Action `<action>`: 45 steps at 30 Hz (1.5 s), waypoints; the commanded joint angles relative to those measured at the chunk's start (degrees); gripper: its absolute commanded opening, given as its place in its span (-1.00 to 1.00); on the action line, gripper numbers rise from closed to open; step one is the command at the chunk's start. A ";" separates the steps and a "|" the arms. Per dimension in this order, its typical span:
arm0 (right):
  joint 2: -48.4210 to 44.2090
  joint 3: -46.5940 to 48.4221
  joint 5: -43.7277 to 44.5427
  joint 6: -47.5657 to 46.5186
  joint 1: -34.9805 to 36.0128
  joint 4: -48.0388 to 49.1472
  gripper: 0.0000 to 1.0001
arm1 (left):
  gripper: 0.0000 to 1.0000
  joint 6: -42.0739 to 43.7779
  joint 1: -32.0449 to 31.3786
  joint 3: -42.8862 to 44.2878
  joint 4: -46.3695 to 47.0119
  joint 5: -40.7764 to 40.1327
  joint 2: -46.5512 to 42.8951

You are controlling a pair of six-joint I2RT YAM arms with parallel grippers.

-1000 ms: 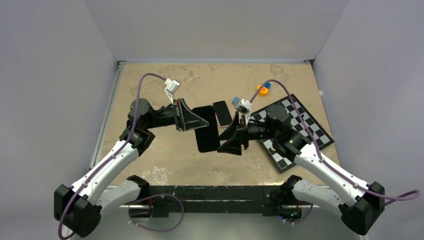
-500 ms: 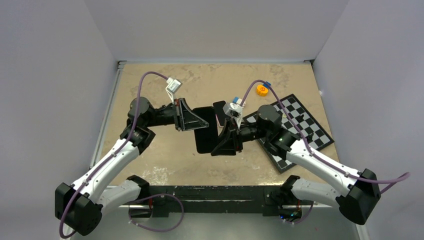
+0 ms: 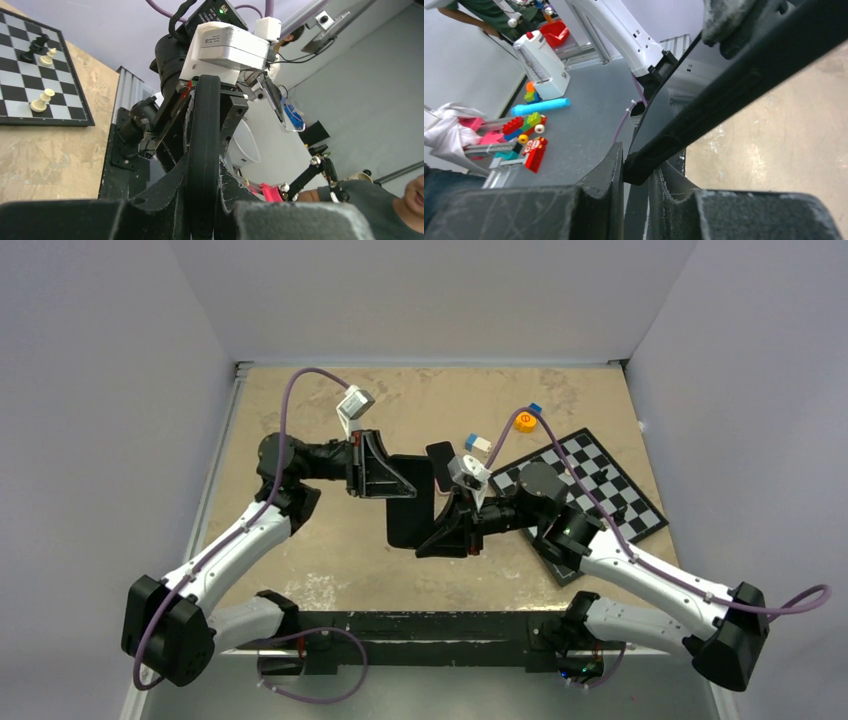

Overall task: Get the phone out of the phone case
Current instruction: Remove the phone case from the phone.

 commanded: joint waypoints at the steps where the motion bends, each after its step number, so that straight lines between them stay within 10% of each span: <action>1: -0.50 6.49 5.26 -18.92 3.93 -0.93 -1.00 | -1.00 -20.69 0.43 0.22 10.11 -3.17 2.88; 23: 7.20 22.75 16.94 -37.80 11.76 -12.88 -1.00 | -1.00 -23.25 -0.37 -4.42 8.87 -7.69 5.99; 36: -1.24 8.41 47.80 -19.74 11.76 -0.91 -1.00 | -1.00 -16.18 -0.37 -12.56 6.94 -28.20 -4.19; 41: -5.23 2.92 41.04 -3.03 11.66 -0.86 -0.26 | -1.00 -5.61 -0.37 -14.10 -1.37 -44.31 -13.38; 45: -7.53 -4.40 37.22 6.16 11.72 13.45 -0.02 | -1.00 -8.60 -0.44 -17.19 13.60 -53.38 -10.86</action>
